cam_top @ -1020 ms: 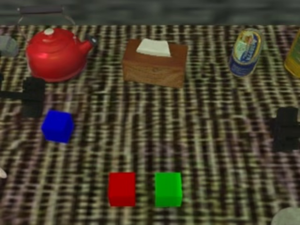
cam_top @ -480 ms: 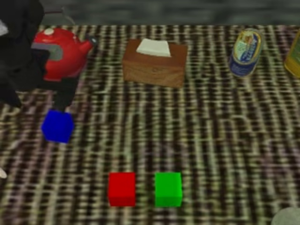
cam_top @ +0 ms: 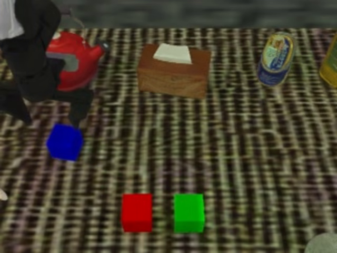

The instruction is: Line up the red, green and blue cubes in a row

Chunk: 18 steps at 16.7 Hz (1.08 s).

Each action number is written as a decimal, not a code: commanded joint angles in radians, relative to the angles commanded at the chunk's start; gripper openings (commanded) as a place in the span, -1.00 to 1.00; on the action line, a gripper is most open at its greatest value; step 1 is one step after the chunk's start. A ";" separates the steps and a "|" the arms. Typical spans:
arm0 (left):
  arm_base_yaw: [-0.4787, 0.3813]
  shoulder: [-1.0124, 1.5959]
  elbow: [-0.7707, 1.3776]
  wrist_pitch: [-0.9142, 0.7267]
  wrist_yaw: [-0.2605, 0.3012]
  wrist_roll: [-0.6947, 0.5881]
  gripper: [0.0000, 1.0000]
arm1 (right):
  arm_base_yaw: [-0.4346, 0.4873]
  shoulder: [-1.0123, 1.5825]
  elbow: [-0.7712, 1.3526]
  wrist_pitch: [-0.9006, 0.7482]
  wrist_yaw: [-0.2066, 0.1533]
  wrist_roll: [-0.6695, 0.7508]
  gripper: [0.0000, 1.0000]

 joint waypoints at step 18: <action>0.001 0.122 -0.149 0.272 0.001 0.003 0.70 | 0.000 0.000 0.000 0.000 0.000 0.000 1.00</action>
